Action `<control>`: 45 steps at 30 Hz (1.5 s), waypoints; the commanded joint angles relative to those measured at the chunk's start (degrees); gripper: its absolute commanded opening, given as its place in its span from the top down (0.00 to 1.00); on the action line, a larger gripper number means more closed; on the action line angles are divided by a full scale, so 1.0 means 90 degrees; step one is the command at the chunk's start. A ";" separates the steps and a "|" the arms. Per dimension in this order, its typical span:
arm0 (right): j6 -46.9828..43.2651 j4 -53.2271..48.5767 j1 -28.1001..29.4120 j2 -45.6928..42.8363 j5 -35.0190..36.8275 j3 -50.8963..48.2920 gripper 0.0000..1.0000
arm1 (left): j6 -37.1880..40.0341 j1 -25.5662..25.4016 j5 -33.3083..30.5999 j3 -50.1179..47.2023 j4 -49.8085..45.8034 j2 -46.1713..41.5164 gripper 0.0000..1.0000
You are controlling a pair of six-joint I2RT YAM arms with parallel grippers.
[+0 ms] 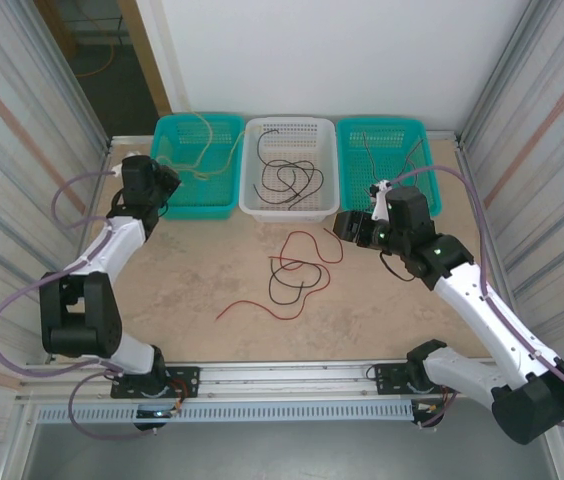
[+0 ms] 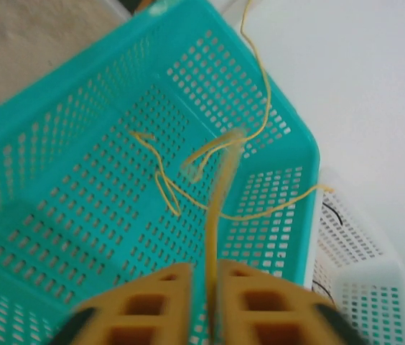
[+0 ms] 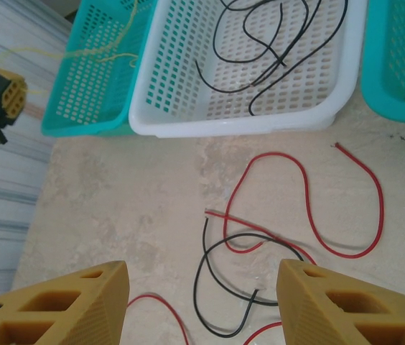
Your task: Untangle the cables
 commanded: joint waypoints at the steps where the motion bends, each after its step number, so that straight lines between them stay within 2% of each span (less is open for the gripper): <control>1: 0.0012 0.0030 0.0053 -0.0054 -0.0015 -0.0068 0.44 | 0.0022 -0.0125 0.0464 0.0104 0.0040 0.0145 0.63; 4: 0.0040 0.0046 0.0080 -0.0069 -0.0028 -0.0150 0.44 | 0.0114 -0.0237 0.0248 0.0159 -0.0277 0.0079 0.54; 7: 0.0050 0.0030 0.0141 -0.0084 -0.0018 -0.0208 0.44 | 0.0141 -0.0286 -0.0002 0.0248 -0.0688 -0.0158 0.63; 8: 0.0042 0.0012 0.0165 -0.0094 -0.0003 -0.0220 0.44 | 0.0215 -0.0336 -0.0149 0.0282 -0.0808 -0.0327 0.63; 15: 0.0078 0.0095 0.0337 0.0008 0.0018 -0.0454 0.44 | 0.0995 -0.0915 -0.0956 0.0483 -0.1932 -0.1563 0.52; 20: 0.0296 0.0350 0.0653 0.0211 0.0070 -0.0822 0.42 | 0.0972 -0.0982 -0.0439 -0.0186 -0.2264 -0.2661 0.60; 24: 0.0449 0.0539 0.1061 0.0562 0.0196 -0.1085 0.42 | 0.1313 -0.1243 0.0510 -0.0886 -0.2279 -0.3471 0.57; 31: 0.0714 0.0678 0.1432 0.1510 0.0330 -0.1245 0.43 | 0.1445 -0.2471 0.0252 -0.1490 -0.3087 -0.4060 0.55; 33: 0.0786 0.0621 0.1541 0.1723 0.0353 -0.1267 0.44 | 0.1421 -0.2663 0.0168 -0.1594 -0.3218 -0.4097 0.55; 40: 0.0828 0.0429 0.1756 0.2152 0.0797 -0.1177 0.46 | 0.1198 -0.2814 0.0312 -0.2004 -0.2840 -0.4020 0.54; 45: 0.0053 -0.0280 0.1447 0.2463 0.1476 -0.0468 0.52 | 0.1143 -0.2830 0.0465 -0.1906 -0.2684 -0.3839 0.56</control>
